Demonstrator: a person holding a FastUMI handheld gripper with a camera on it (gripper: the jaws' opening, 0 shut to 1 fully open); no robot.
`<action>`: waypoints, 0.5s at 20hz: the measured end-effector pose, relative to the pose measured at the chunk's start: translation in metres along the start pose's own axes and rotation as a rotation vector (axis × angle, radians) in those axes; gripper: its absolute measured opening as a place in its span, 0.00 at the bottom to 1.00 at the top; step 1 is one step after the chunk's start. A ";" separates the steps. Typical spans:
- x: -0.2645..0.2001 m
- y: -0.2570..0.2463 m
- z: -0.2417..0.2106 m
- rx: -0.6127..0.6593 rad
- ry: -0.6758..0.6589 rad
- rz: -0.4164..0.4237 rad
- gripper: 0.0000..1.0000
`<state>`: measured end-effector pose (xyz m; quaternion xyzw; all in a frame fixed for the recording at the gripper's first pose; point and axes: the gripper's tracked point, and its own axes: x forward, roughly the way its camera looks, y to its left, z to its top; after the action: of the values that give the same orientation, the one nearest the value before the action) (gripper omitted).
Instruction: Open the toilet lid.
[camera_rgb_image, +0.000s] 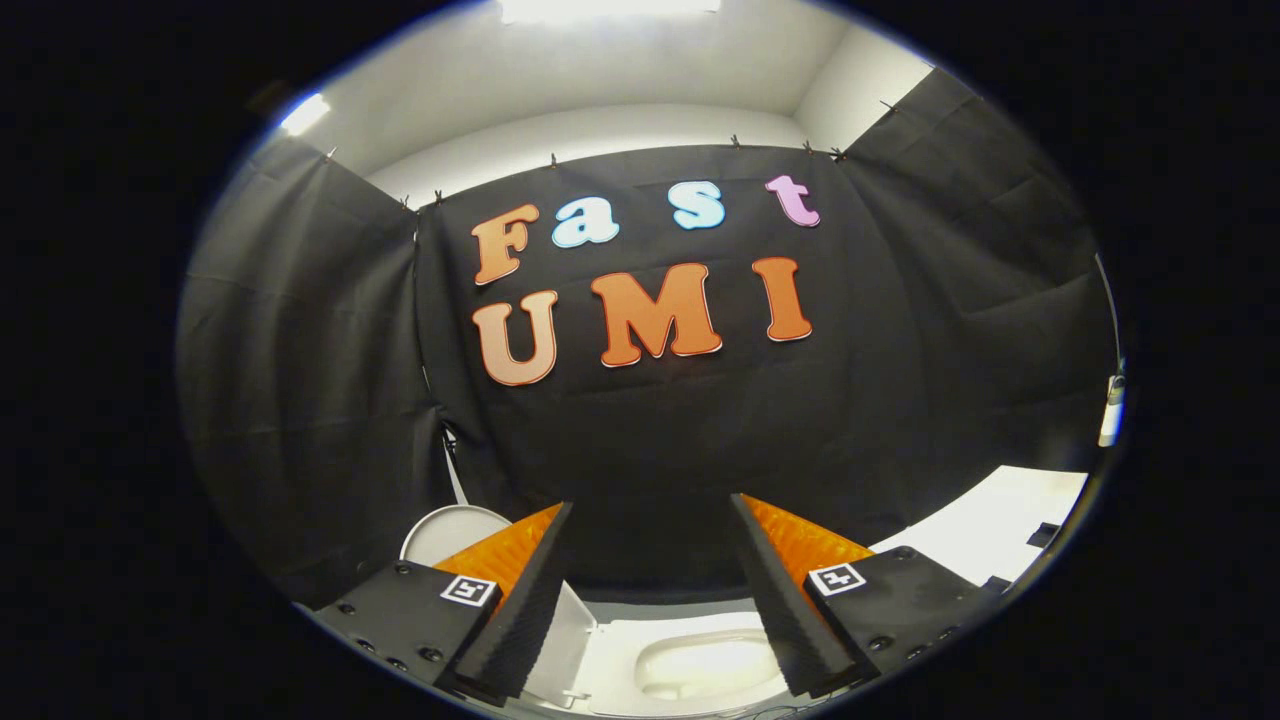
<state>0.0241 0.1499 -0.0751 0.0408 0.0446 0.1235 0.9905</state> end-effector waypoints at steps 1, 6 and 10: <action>0.000 0.000 -0.004 -0.002 0.011 0.000 0.98; -0.002 0.004 -0.005 -0.027 0.017 0.011 0.97; -0.003 0.007 0.000 -0.046 -0.010 0.028 0.98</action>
<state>0.0193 0.1560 -0.0740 0.0191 0.0361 0.1381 0.9896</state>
